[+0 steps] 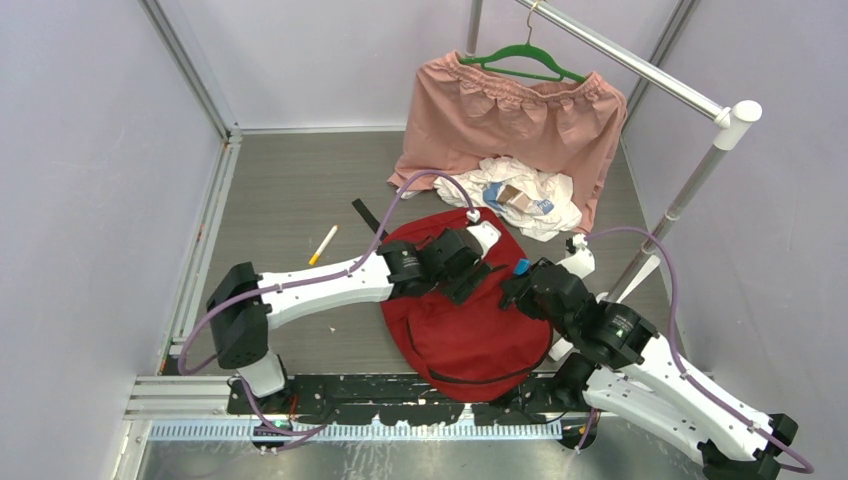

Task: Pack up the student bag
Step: Place the stationery in the student bag, then pick up the stationery from the center of the board.

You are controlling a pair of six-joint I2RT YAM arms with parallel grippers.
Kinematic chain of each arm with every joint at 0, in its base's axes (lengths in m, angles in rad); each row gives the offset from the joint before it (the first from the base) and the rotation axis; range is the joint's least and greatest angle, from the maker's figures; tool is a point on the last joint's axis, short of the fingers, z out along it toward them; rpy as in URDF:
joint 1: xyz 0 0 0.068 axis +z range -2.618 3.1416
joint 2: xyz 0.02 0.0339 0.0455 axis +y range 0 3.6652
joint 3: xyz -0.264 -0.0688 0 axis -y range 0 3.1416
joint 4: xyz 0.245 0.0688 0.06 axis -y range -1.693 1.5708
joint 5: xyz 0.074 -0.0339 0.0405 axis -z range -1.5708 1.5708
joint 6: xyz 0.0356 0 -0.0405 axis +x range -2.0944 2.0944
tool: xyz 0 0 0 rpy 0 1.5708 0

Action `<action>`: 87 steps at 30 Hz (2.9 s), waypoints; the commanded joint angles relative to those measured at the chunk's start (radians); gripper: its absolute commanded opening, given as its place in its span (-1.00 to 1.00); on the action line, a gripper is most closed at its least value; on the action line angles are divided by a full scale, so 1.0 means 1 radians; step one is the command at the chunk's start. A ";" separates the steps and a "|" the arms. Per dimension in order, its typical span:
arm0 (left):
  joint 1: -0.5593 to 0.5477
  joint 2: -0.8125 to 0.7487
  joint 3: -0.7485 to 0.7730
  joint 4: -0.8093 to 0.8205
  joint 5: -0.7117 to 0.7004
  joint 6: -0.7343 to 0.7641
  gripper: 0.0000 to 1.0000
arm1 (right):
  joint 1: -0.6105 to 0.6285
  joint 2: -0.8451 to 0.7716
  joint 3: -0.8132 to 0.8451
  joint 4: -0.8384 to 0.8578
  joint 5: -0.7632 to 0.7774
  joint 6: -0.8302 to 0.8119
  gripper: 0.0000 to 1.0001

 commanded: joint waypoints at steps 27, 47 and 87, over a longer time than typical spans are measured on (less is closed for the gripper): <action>0.149 -0.212 -0.015 0.060 0.290 -0.098 -1.00 | -0.004 0.296 -0.109 0.604 -0.365 0.061 -0.98; 0.160 -0.326 -0.108 0.081 0.378 -0.125 -1.00 | -0.076 0.334 -0.072 0.621 -0.247 0.013 0.49; 0.519 -0.469 -0.365 0.053 -0.047 0.023 0.49 | -0.027 0.091 -0.015 0.249 -0.172 -0.209 -0.60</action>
